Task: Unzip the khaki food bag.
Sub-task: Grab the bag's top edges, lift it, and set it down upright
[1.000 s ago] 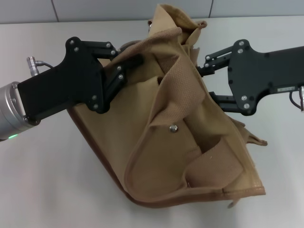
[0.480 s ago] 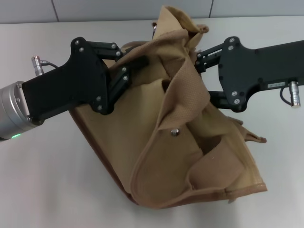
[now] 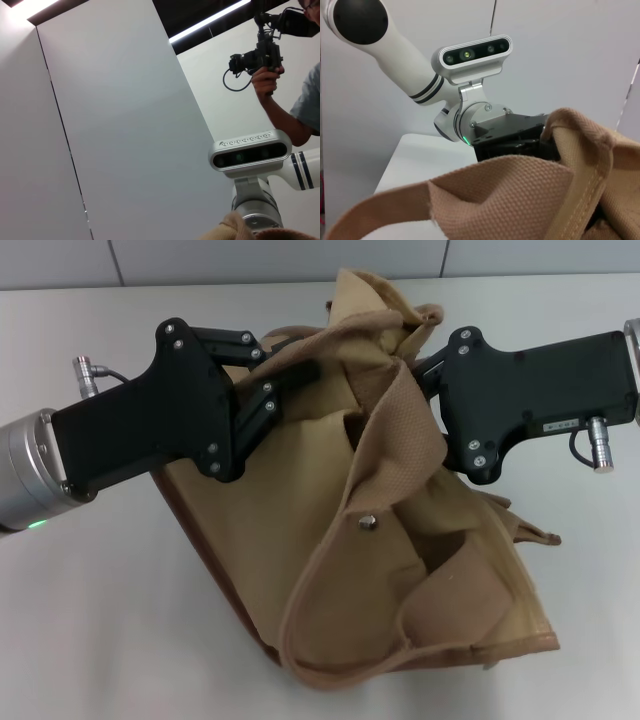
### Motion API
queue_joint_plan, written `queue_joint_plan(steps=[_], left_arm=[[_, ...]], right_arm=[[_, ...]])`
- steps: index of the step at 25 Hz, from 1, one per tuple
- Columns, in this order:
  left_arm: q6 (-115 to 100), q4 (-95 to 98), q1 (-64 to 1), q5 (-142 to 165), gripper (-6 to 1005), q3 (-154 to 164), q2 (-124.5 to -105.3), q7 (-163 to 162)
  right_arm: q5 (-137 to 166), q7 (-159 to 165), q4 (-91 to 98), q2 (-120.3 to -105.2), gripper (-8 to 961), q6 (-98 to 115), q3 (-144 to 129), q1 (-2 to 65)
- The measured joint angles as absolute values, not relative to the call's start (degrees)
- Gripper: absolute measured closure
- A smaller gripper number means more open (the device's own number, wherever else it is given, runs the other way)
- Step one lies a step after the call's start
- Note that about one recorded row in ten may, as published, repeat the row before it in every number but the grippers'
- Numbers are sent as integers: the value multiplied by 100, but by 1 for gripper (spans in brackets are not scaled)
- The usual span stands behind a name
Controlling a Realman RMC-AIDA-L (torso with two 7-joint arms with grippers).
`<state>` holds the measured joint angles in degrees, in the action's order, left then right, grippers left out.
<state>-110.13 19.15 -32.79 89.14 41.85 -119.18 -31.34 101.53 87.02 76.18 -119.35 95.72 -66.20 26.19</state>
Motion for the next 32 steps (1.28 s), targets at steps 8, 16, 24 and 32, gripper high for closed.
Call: queue_joint_plan(steps=[8, 16, 24, 32], left_arm=[[-11013, 1924, -3291, 8914, 942, 4173, -11918, -3154], [-10987, 1925, -3283, 8850, 942, 4170, -11918, -3132], [-10968, 1915, -3279, 8787, 941, 4172, -11918, -3127], [-10944, 1883, -3267, 8635, 941, 4157, -11918, -3111]], right_arm=[[10162, 8811, 7852, -11928, 887, 9593, -6575, 2549], [10164, 8925, 8402, -11921, 945, 9716, -6586, 2175], [10168, 8988, 8555, -11920, 951, 10286, -6103, 1969], [10177, 9032, 9004, -11924, 953, 11072, -5449, 1663]])
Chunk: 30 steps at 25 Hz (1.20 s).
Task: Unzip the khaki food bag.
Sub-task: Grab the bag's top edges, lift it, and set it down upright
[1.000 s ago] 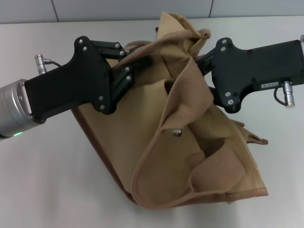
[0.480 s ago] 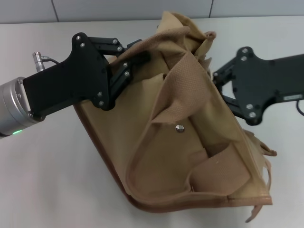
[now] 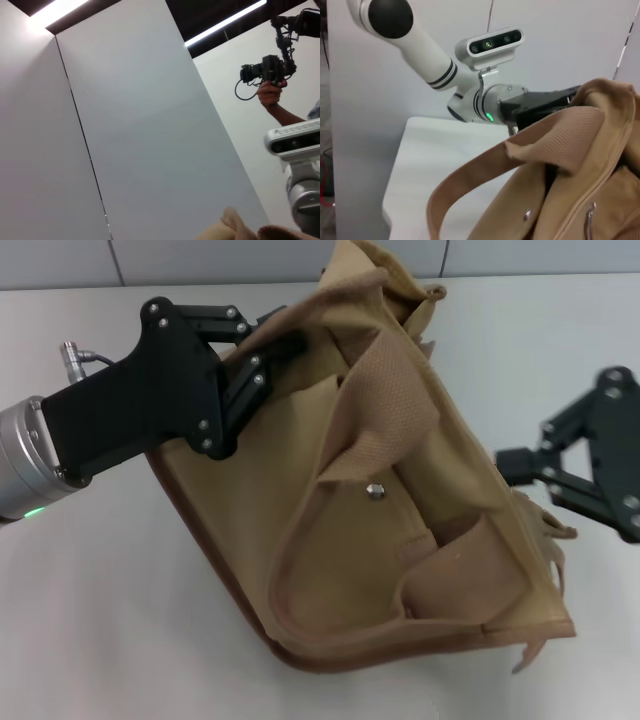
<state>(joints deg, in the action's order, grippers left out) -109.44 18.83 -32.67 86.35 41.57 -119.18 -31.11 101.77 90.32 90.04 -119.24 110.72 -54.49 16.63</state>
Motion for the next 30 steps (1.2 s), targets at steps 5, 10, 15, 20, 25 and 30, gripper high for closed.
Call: queue_joint_plan(steps=[5, 10, 15, 20, 25, 30], left_arm=[[-10933, 1885, -3259, 8611, 941, 4158, -11918, -3114], [-10926, 1890, -3266, 8611, 941, 4176, -11918, -3120], [-10924, 1902, -3274, 8611, 941, 4181, -11918, -3139], [-10924, 1907, -3288, 8611, 941, 4187, -11918, -3151], [-10924, 1916, -3298, 8612, 941, 4193, -11918, -3154], [-10924, 1926, -3303, 8614, 941, 4194, -11917, -3155]], right_arm=[[10383, 9086, 9267, -11934, 952, 11341, -5115, 1402], [10420, 9103, 9026, -11940, 944, 11309, -4660, 1390], [9978, 9290, 8575, -11904, 936, 11267, -4047, 1623], [10070, 9628, 8212, -11835, 928, 11236, -3939, 1965], [10434, 9766, 8019, -11875, 920, 11269, -4010, 2307], [10620, 9715, 7924, -11903, 875, 11092, -4608, 2466]])
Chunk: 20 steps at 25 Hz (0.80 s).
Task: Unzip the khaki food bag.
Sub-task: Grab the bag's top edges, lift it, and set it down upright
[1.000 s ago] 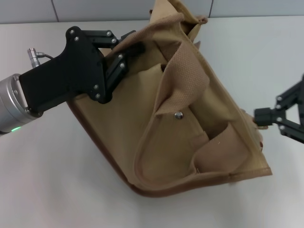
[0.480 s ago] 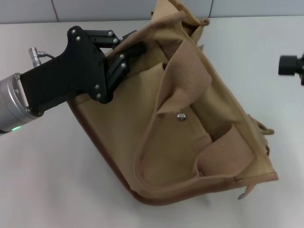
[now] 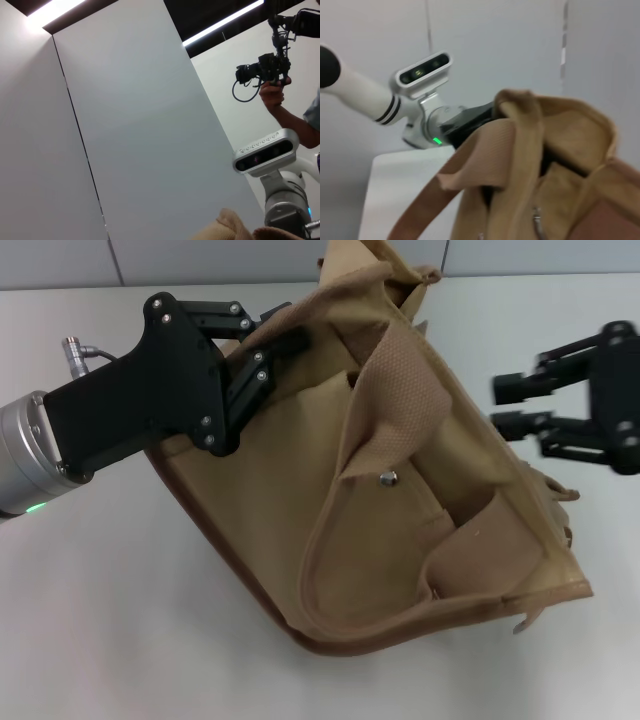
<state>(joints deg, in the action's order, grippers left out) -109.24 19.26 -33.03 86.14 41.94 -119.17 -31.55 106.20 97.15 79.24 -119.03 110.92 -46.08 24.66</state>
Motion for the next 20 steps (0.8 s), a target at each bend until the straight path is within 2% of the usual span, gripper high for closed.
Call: queue_joint_plan(steps=[4, 10, 20], left_arm=[[-10924, 1926, -3304, 8627, 941, 4192, -11912, -3155], [-10928, 1926, -3311, 8640, 941, 4192, -11909, -3156], [-10936, 1918, -3343, 8650, 941, 4195, -11909, -3156]], right_arm=[[10627, 9603, 7930, -11910, 725, 10741, -5129, 2459], [10631, 9442, 7958, -11921, 648, 10345, -5709, 2426], [10581, 9322, 7995, -11939, 649, 10041, -6327, 2432]])
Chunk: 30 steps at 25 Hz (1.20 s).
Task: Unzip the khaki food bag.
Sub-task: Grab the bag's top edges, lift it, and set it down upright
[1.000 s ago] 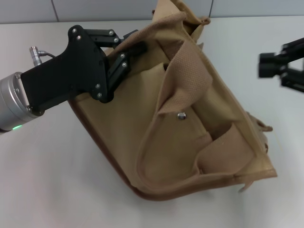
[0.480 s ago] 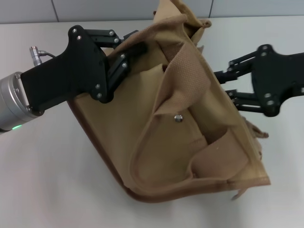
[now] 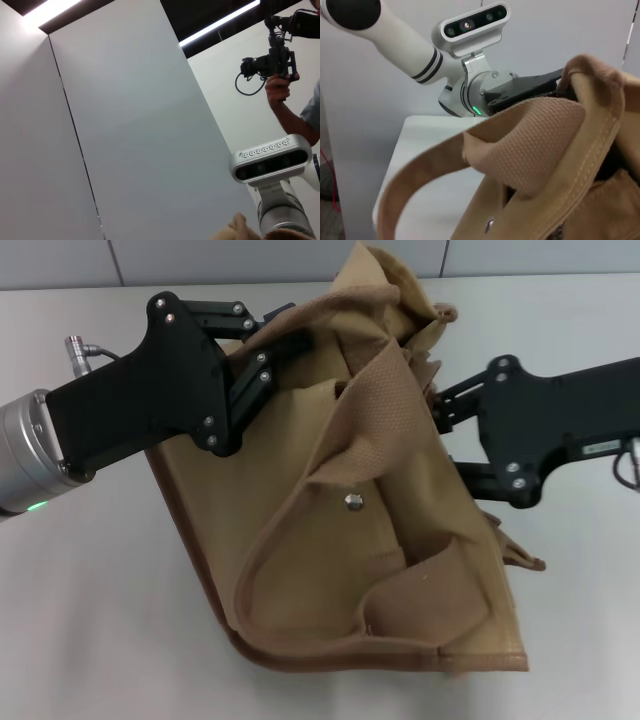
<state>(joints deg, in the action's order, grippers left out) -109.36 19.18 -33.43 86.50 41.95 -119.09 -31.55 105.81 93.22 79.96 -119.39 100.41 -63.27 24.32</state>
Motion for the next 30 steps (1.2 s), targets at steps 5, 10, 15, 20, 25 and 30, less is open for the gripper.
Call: queue_joint_plan(steps=[5, 10, 15, 20, 25, 30], left_arm=[[-10940, 1917, -3351, 8641, 941, 4296, -11909, -3155], [-10940, 1921, -3360, 8633, 941, 4307, -11909, -3168], [-10941, 1925, -3388, 8625, 941, 4312, -11909, -3233], [-10945, 1925, -3388, 8619, 941, 4314, -11910, -3235], [-10946, 1925, -3388, 8618, 941, 4316, -11909, -3235], [-10946, 1925, -3387, 8614, 941, 4303, -11909, -3235]], right_arm=[[10581, 9231, 8001, -11944, 666, 9610, -6790, 2420], [10584, 9223, 8001, -11945, 682, 9257, -7169, 2421], [10568, 9220, 7993, -11954, 699, 9070, -7335, 2404], [10551, 9219, 8000, -11954, 746, 9025, -7355, 2398], [10515, 9219, 8083, -11953, 915, 9023, -7357, 2340], [10506, 9233, 8307, -11945, 946, 9043, -7317, 2179]])
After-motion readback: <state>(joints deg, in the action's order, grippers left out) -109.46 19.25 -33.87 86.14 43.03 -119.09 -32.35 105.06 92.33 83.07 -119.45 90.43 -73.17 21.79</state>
